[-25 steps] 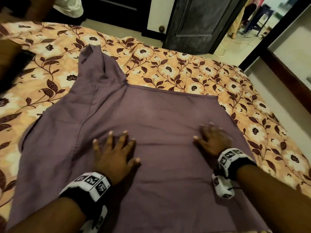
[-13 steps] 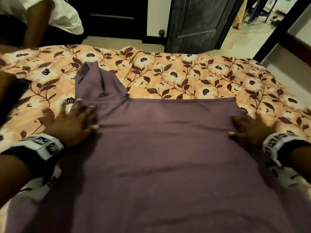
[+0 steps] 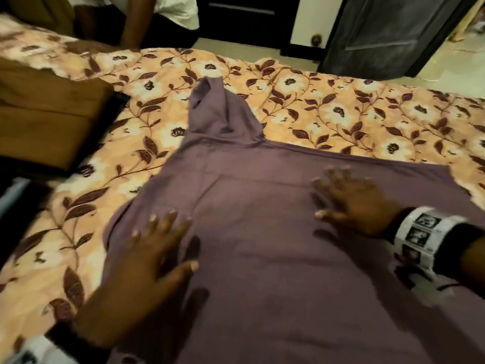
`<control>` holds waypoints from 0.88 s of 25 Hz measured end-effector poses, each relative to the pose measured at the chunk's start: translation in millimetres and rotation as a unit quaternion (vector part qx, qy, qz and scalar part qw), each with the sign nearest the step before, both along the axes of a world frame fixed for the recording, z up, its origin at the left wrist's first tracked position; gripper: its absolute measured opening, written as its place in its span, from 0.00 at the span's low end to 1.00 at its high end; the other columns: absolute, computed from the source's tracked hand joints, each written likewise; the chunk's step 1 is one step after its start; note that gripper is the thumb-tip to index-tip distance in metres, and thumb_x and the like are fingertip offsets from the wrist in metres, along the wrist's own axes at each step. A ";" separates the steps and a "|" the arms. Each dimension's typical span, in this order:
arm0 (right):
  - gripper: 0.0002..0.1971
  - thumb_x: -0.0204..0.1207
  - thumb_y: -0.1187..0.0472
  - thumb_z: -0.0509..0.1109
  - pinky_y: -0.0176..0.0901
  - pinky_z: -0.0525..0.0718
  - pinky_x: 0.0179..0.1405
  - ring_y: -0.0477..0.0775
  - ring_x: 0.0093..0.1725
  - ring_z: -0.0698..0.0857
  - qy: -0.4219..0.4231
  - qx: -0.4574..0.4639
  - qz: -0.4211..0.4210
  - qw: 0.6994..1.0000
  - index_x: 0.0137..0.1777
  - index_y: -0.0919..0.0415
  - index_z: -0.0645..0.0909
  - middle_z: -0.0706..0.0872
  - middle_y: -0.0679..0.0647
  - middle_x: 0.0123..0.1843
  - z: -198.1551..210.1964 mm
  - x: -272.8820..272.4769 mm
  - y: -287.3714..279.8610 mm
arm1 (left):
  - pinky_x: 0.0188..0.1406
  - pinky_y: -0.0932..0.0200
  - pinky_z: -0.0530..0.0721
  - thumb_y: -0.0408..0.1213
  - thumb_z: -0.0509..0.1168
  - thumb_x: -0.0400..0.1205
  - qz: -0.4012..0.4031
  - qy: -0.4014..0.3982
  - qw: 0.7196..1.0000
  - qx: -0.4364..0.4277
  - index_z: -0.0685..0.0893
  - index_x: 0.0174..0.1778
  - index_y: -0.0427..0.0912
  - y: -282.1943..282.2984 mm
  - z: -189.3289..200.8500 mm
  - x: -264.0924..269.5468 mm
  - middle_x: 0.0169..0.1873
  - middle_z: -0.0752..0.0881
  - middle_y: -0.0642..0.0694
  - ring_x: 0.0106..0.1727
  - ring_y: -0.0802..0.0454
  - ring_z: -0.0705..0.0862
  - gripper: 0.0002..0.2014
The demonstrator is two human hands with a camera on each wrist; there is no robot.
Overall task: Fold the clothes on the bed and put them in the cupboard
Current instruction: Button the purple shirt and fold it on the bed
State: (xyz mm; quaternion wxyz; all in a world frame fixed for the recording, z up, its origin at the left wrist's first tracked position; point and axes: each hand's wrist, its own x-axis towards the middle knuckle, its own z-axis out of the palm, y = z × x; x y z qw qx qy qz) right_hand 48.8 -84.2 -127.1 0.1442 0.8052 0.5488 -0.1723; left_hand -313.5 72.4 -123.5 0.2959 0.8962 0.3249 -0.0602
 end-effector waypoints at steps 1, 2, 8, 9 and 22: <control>0.55 0.54 0.15 0.25 0.66 0.42 0.79 0.56 0.83 0.35 0.069 -0.004 0.075 0.995 0.83 0.39 0.36 0.30 0.44 0.80 2.4 -50.4 19.4 | 0.81 0.58 0.35 0.86 0.40 0.61 -0.014 0.030 0.999 -0.010 0.42 0.71 0.88 -22.7 -7.6 -20.3 0.81 0.36 0.67 0.83 0.59 0.31 0.39; 0.52 0.57 0.15 0.31 0.63 0.39 0.79 0.51 0.82 0.33 0.141 -0.015 0.139 0.980 0.82 0.37 0.38 0.30 0.42 0.81 1.0 -105.4 38.9 | 0.82 0.57 0.38 0.84 0.37 0.67 -0.035 0.057 0.998 0.019 0.44 0.76 0.83 -40.0 -26.0 -46.4 0.84 0.39 0.62 0.85 0.51 0.35 0.38; 0.34 0.77 0.28 0.51 0.74 0.32 0.75 0.54 0.84 0.34 0.153 -0.007 0.029 0.988 0.80 0.28 0.41 0.35 0.39 0.85 -40.8 -209.3 127.3 | 0.76 0.36 0.51 0.79 0.52 0.71 -0.046 0.092 0.994 0.046 0.49 0.86 0.55 -40.5 -60.4 -67.8 0.85 0.53 0.39 0.83 0.29 0.57 0.51; 0.35 0.76 0.27 0.49 0.76 0.32 0.74 0.54 0.84 0.34 0.136 0.002 -0.006 0.991 0.80 0.28 0.39 0.35 0.37 0.84 -38.5 -201.6 140.2 | 0.72 0.31 0.57 0.78 0.52 0.69 -0.052 0.099 0.994 0.021 0.56 0.86 0.53 -41.7 -60.7 -65.5 0.83 0.59 0.37 0.80 0.29 0.62 0.51; 0.40 0.78 0.30 0.51 0.74 0.36 0.78 0.64 0.84 0.36 0.100 0.117 -0.091 0.984 0.84 0.43 0.38 0.34 0.55 0.86 -23.0 -202.4 160.4 | 0.73 0.26 0.29 0.71 0.48 0.80 -0.028 0.049 0.995 0.082 0.23 0.78 0.59 -59.8 -56.2 -52.0 0.77 0.20 0.47 0.76 0.39 0.21 0.46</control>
